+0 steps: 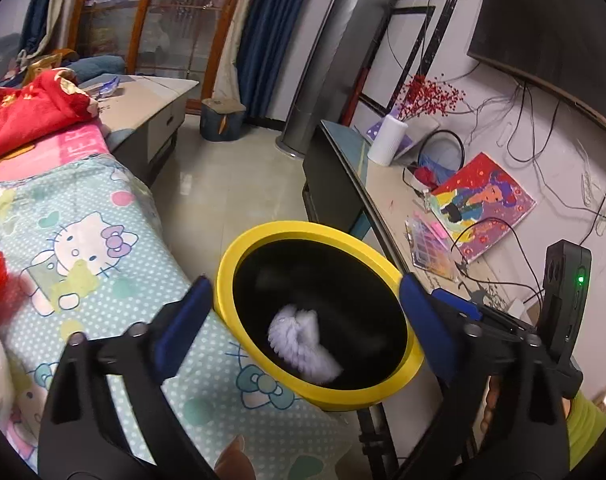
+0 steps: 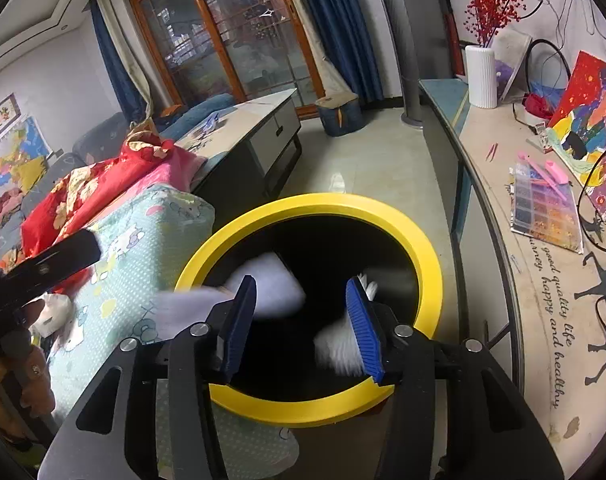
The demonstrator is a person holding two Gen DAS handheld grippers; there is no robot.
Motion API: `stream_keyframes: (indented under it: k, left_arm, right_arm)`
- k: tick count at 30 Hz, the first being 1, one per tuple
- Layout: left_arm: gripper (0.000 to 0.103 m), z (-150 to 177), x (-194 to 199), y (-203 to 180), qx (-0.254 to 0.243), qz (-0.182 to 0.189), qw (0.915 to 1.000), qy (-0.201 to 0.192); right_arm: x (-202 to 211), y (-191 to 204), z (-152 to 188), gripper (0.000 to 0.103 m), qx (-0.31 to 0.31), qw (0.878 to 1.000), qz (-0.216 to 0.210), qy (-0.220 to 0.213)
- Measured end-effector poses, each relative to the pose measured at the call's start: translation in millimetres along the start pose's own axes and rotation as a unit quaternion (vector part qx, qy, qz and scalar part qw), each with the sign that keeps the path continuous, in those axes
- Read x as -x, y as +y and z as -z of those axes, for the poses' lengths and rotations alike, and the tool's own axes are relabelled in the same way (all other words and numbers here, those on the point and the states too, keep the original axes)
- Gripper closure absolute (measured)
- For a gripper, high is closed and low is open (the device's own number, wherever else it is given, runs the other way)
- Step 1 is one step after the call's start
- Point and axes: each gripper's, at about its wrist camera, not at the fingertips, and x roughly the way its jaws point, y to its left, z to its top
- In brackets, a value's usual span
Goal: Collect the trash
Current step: 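Open both grippers to drop the foam nets into the bin, then move both tools back over the trash on the bed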
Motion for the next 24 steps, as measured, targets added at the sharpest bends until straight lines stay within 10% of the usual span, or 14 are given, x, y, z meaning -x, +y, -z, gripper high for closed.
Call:
stream_keyframes:
  k: [24]
  left_arm:
    - [0.011, 1, 81, 35, 0.027, -0.054, 0.9962, -0.062]
  right_arm:
    - [46, 63, -17, 0.031, 0.066, 0.994, 0.004, -0.088]
